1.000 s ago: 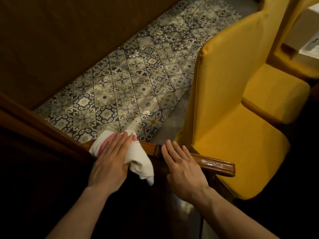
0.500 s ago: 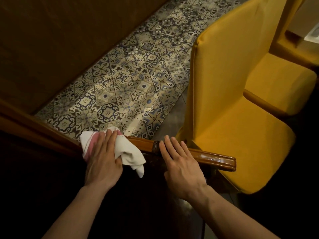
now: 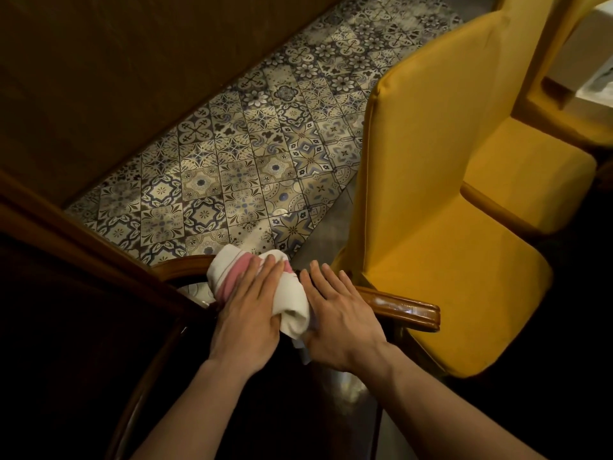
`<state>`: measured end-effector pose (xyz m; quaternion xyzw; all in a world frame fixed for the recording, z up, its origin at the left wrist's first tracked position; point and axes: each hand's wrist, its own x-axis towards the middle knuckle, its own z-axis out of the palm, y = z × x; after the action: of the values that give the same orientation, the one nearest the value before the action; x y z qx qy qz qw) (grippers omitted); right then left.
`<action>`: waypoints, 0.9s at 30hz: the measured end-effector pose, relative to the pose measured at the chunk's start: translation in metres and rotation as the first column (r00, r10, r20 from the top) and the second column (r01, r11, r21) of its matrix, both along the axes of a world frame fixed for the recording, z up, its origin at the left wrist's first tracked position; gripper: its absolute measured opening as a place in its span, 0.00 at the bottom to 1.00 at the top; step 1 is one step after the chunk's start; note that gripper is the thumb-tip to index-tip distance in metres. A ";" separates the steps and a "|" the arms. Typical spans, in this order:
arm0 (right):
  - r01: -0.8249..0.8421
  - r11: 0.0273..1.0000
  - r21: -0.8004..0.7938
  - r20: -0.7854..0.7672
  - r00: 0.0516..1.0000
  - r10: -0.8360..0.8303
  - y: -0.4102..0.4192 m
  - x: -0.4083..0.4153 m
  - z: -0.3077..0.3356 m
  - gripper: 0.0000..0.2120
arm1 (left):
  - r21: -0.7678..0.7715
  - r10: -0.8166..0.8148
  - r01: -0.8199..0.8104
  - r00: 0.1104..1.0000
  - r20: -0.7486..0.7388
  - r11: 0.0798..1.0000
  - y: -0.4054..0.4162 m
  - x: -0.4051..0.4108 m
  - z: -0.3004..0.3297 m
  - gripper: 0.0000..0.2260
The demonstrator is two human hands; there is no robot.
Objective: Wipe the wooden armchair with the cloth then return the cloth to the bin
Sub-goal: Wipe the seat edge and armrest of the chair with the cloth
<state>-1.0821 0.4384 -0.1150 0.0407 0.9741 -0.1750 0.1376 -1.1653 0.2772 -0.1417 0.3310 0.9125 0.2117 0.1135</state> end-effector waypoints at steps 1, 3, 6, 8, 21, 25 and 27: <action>0.012 1.000 -0.019 0.022 1.000 -0.012 0.001 -0.001 0.002 0.46 | 0.008 0.008 -0.008 1.000 0.023 1.000 0.001 0.000 0.001 0.38; 0.050 0.996 -0.078 0.088 0.995 -0.043 0.002 -0.007 0.008 0.46 | 0.036 0.018 -0.021 0.997 0.077 0.999 0.002 -0.002 0.007 0.36; 0.118 0.972 -0.204 0.128 0.987 -0.093 0.002 -0.012 0.018 0.47 | 0.076 0.050 -0.062 0.988 0.146 0.995 0.003 0.000 0.022 0.33; 0.144 0.920 -0.365 0.043 0.990 -0.138 -0.001 -0.005 0.024 0.46 | 0.144 0.087 -0.119 0.974 0.210 0.982 0.003 0.011 0.034 0.31; 0.320 0.907 -0.272 -0.501 0.758 -0.418 0.052 0.060 0.051 0.33 | 0.287 0.034 -0.035 0.999 0.009 0.957 0.051 0.011 0.051 0.25; 0.358 0.933 -0.023 -0.453 0.828 -0.329 0.050 0.072 0.028 0.35 | -0.060 -0.139 0.135 0.988 -0.068 0.989 0.070 0.022 0.014 0.28; 0.260 0.964 0.049 -0.376 0.899 -0.223 0.051 0.072 0.012 0.37 | -0.048 -0.133 0.132 0.991 -0.033 0.990 0.076 0.028 0.004 0.30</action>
<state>-1.0104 0.4899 -0.1029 0.1345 0.9773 -0.1472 -0.0718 -1.1371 0.3533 -0.1381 0.3920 0.8951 0.1766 0.1183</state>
